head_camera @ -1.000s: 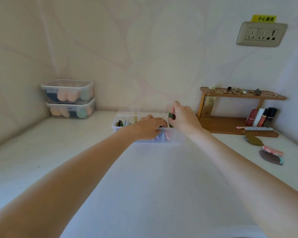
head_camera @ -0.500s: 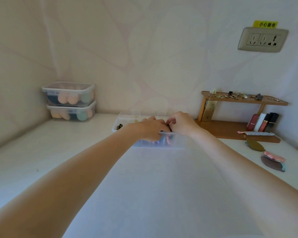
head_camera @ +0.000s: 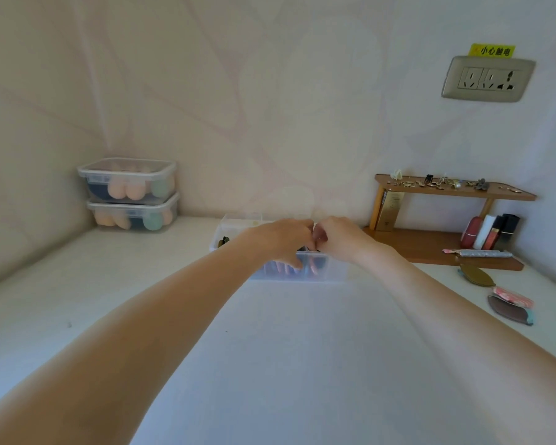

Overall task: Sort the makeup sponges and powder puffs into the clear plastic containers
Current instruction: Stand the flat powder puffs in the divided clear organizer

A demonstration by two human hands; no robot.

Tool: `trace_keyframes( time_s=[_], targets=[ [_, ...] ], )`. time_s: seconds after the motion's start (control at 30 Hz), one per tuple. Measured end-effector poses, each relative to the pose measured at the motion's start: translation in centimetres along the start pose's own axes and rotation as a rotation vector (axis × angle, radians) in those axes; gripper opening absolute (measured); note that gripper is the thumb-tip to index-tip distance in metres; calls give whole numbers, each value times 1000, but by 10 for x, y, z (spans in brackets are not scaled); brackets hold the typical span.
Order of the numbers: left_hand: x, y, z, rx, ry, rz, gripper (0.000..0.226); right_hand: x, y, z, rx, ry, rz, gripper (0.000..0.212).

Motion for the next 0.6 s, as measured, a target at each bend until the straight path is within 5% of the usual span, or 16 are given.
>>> trace_keyframes(
  time_s=[0.6],
  targets=[
    [4,-5,-16,184,39,-320,33,22,1,-12,-41,122,91,25]
  ],
)
Point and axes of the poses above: each hand's wrist, its own z-axis towards the middle knuckle, its own y-axis out of the palm, x = y × z, the point moved 7 cm from there along z, towards the middle knuckle, and after that the axes turned 11 degrees about -z, right-handed, at the moved point
